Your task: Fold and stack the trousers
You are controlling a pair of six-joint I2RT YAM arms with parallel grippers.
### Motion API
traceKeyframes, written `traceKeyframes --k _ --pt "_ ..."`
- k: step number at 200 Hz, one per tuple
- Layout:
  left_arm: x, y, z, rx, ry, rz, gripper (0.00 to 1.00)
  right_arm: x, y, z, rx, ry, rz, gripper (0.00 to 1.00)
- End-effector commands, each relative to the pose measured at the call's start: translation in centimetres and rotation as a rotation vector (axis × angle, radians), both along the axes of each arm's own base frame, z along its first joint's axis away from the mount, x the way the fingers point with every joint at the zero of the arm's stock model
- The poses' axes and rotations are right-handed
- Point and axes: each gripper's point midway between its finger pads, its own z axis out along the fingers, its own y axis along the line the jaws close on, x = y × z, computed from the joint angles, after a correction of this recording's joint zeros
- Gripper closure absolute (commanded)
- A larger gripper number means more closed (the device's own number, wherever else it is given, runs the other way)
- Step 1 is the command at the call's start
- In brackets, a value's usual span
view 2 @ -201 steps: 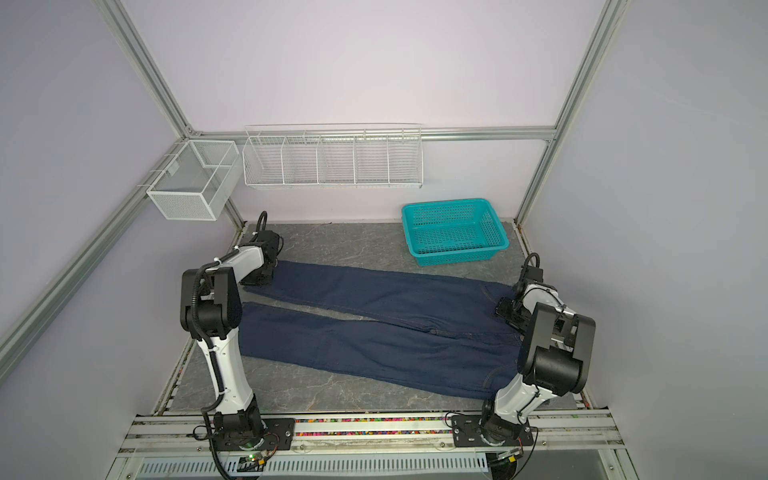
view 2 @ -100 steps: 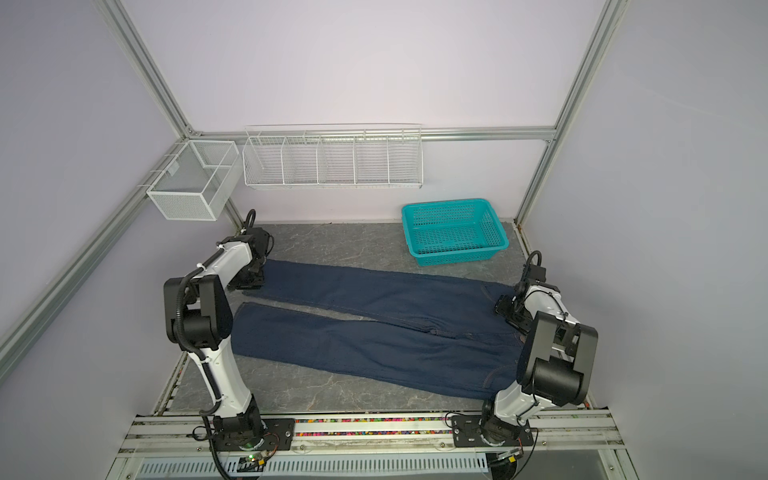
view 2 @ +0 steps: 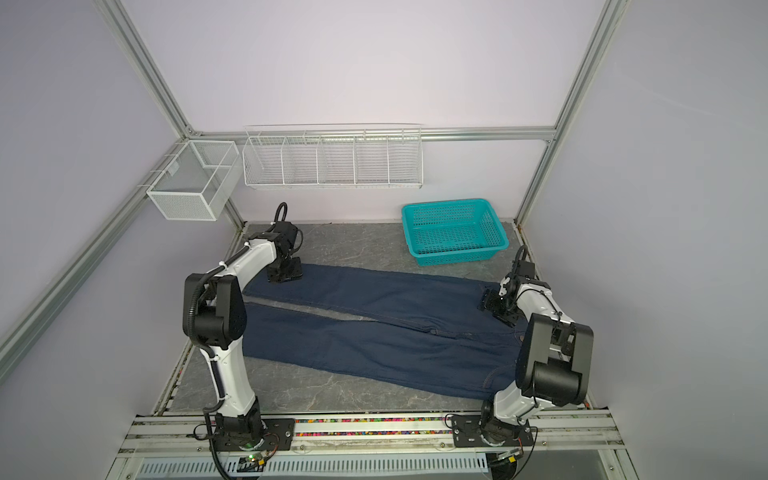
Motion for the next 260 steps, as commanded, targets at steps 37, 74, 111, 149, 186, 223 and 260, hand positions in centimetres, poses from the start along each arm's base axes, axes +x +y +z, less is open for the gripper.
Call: traceKeyframes --k 37,74,111,149,186,223,260 --pt "-1.4 1.1 -4.9 -0.032 0.067 0.071 0.51 2.4 1.8 -2.3 0.031 0.013 0.082 0.24" --pt "-2.7 3.5 -5.5 -0.055 0.081 0.151 0.62 3.9 3.3 -3.2 0.055 0.018 0.119 0.24" --pt "-4.3 5.7 -5.5 -0.008 0.104 0.194 0.62 5.2 5.3 -3.4 0.083 0.015 0.163 0.24" --pt "-4.4 6.2 -3.5 -0.005 0.087 0.191 0.59 5.2 4.8 -0.8 0.053 -0.016 0.158 0.23" --pt "-3.0 6.1 0.7 -0.024 0.022 0.211 0.50 5.2 0.3 3.5 0.004 -0.076 -0.047 0.21" --pt "-0.5 5.6 3.5 -0.071 -0.040 0.264 0.43 6.4 -4.4 5.9 -0.016 -0.110 -0.388 0.22" --pt "2.5 4.6 3.3 -0.162 -0.079 0.380 0.41 10.1 -5.4 6.0 0.078 -0.156 -0.556 0.25"
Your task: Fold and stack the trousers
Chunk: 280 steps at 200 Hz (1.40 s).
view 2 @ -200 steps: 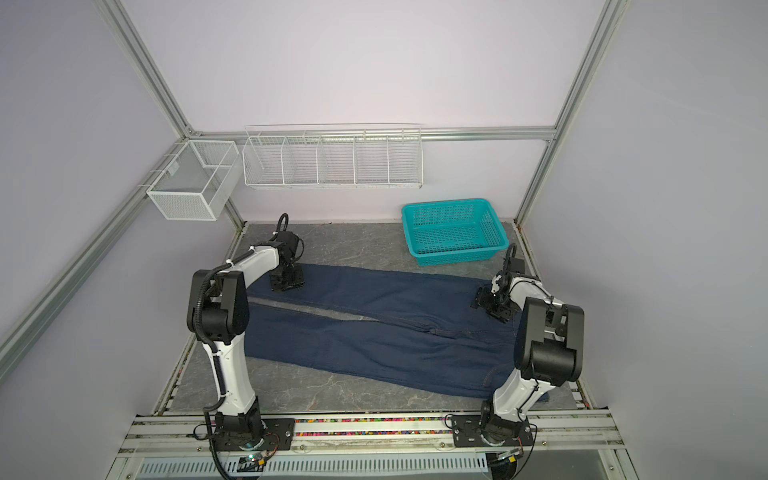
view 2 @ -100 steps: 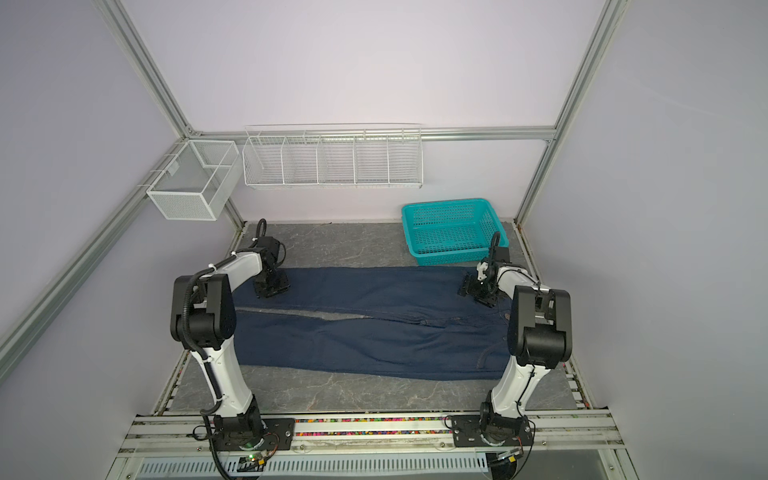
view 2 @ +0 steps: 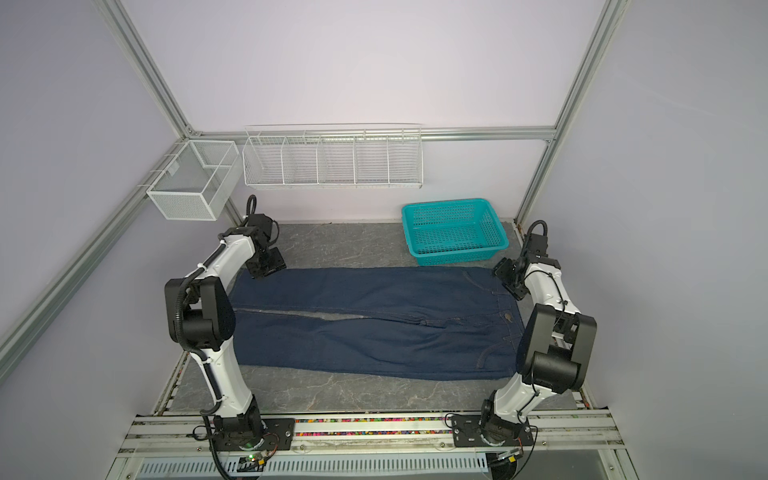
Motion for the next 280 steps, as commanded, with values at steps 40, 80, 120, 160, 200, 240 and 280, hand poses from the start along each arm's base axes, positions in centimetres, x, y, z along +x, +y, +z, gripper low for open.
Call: traceKeyframes --k 40,80,120,160,200,240,280 --pt "2.8 0.0 -2.6 -0.084 0.010 0.243 0.39 4.3 -1.8 -2.8 0.122 0.029 -0.307 0.29" --pt "3.7 1.2 -4.1 -0.035 0.038 0.345 0.38 6.4 -2.6 -4.7 0.118 0.065 -0.368 0.30" --pt "4.4 2.0 -4.3 0.003 0.039 0.376 0.34 7.3 -3.2 -6.9 0.101 0.146 -0.388 0.28" --pt "4.8 3.4 -4.5 0.065 0.062 0.377 0.33 7.9 -3.5 -8.8 0.055 0.210 -0.357 0.26" --pt "4.7 4.8 -5.8 0.096 0.101 0.402 0.32 5.9 -3.7 -11.0 -0.021 0.337 -0.348 0.26" --pt "4.4 6.7 -6.5 0.132 0.132 0.448 0.32 4.3 -4.1 -12.0 -0.091 0.438 -0.313 0.32" --pt "4.5 8.1 -7.6 0.144 0.153 0.459 0.32 4.2 -4.0 -12.0 -0.105 0.455 -0.279 0.53"
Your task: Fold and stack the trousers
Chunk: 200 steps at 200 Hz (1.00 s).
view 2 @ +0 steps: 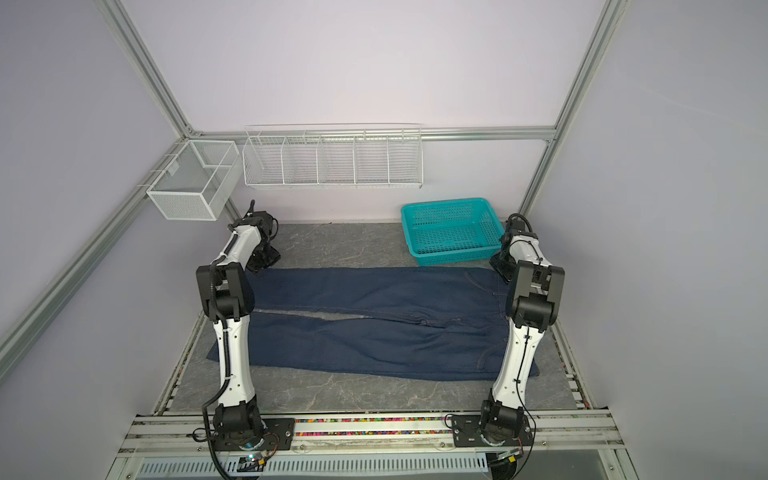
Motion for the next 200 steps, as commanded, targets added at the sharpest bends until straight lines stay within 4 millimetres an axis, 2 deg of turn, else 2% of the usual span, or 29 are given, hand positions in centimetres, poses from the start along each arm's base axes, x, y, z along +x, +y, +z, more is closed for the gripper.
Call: traceKeyframes --k 1,38,72,85,102,125,155,200 --pt "-0.8 1.3 -0.8 0.030 0.053 0.031 0.32 -3.2 0.3 -3.1 0.007 0.166 0.017 0.53" --pt "-0.7 1.6 -2.3 0.016 0.073 0.015 0.34 -3.2 0.6 -3.1 0.020 0.166 0.046 0.69" --pt "-0.8 2.0 -3.3 0.012 0.099 -0.001 0.38 -2.3 1.3 -2.7 0.051 0.114 0.064 0.81" --pt "-0.9 2.1 -3.5 0.005 0.104 -0.004 0.45 -1.9 1.4 -2.4 0.053 0.092 0.074 0.83" --pt "-0.9 2.0 -3.5 -0.005 0.107 -0.007 0.58 -1.4 1.5 -1.6 0.053 0.067 0.089 0.86" --pt "-0.7 2.0 -2.9 -0.008 0.093 -0.020 0.76 -0.4 1.7 -0.2 0.052 0.009 0.104 0.90" --pt "-0.1 2.1 -1.3 -0.008 0.054 -0.028 1.00 0.5 2.0 1.9 0.052 -0.062 0.125 0.94" --pt "0.0 1.7 2.3 -0.021 -0.003 -0.047 1.00 0.7 2.3 5.1 0.049 -0.168 0.143 0.94"
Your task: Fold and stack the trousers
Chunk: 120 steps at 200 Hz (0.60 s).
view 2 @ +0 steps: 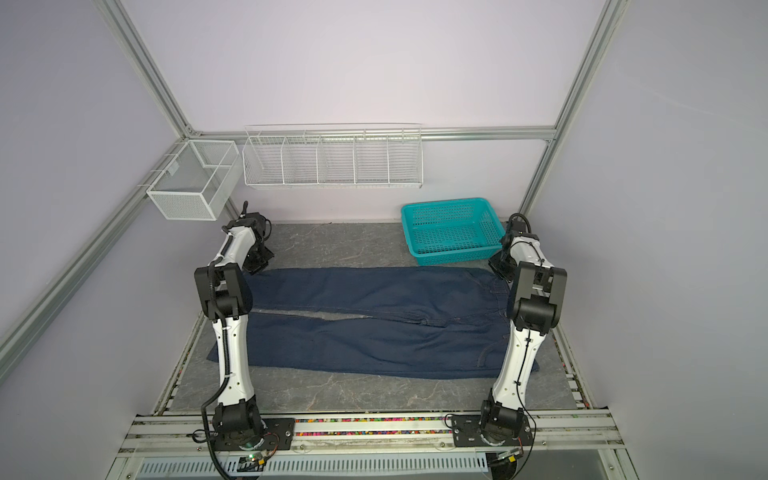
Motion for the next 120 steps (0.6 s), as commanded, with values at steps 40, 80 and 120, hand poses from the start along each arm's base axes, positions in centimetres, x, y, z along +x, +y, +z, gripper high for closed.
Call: traceKeyframes --k 40,80,120 --pt "-1.2 -0.3 7.5 -0.021 -0.102 -0.029 1.00 0.9 0.9 6.3 0.010 -0.203 0.059 0.94" --pt "-3.4 -0.9 10.7 -0.038 -0.155 -0.043 1.00 -0.3 1.8 7.9 0.020 -0.245 0.115 0.94" --pt "-7.3 -1.3 13.0 -0.035 -0.179 -0.046 1.00 -2.2 2.9 9.7 0.023 -0.300 0.181 0.93"
